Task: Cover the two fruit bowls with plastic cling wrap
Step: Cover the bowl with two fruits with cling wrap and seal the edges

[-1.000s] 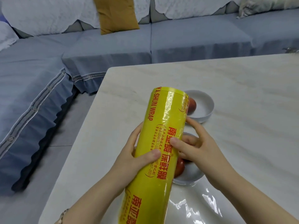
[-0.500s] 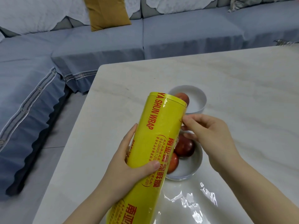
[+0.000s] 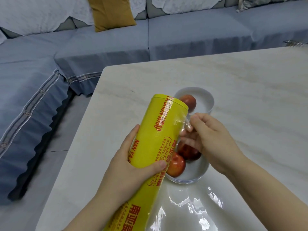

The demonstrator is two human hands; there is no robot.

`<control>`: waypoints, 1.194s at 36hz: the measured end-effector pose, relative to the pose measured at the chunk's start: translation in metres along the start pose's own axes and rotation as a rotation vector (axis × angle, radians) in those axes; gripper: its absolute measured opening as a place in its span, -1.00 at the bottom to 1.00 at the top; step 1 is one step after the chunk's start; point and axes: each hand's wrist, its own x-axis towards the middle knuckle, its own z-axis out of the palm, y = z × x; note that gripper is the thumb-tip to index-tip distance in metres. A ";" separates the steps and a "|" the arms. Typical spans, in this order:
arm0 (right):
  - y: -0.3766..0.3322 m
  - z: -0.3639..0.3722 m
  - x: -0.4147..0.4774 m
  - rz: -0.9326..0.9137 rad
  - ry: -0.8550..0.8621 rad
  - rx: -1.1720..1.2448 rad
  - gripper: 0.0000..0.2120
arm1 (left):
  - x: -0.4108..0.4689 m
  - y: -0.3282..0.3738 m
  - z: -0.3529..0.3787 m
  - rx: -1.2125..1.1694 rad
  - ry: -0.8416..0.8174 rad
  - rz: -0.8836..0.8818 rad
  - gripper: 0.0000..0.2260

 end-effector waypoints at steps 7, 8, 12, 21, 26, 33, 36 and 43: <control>-0.003 -0.010 0.000 0.084 -0.198 -0.372 -0.75 | 0.000 0.002 -0.001 0.156 0.030 0.008 -0.05; -0.004 -0.009 0.000 0.067 -0.190 -0.416 -0.78 | 0.000 0.002 -0.001 0.166 0.028 0.003 -0.05; -0.003 -0.004 -0.003 -0.037 -0.141 -0.543 -0.66 | 0.002 0.008 -0.001 0.183 0.047 -0.015 -0.05; -0.002 0.001 -0.013 0.046 -0.248 -0.268 -0.89 | 0.007 0.015 0.004 0.210 0.052 -0.003 -0.08; 0.004 -0.007 -0.013 0.078 -0.303 -0.436 -0.71 | 0.010 0.016 0.009 0.202 0.047 -0.007 -0.09; 0.016 -0.004 -0.019 -0.063 -0.203 -0.472 -0.76 | 0.018 0.018 0.015 0.077 0.118 0.007 -0.08; 0.026 -0.002 -0.022 -0.059 -0.187 -0.560 -0.60 | 0.020 0.024 0.017 0.096 0.080 -0.025 -0.02; 0.019 -0.020 -0.011 -0.081 -0.145 -0.233 -0.61 | 0.026 0.034 0.002 -0.125 -0.132 -0.152 -0.23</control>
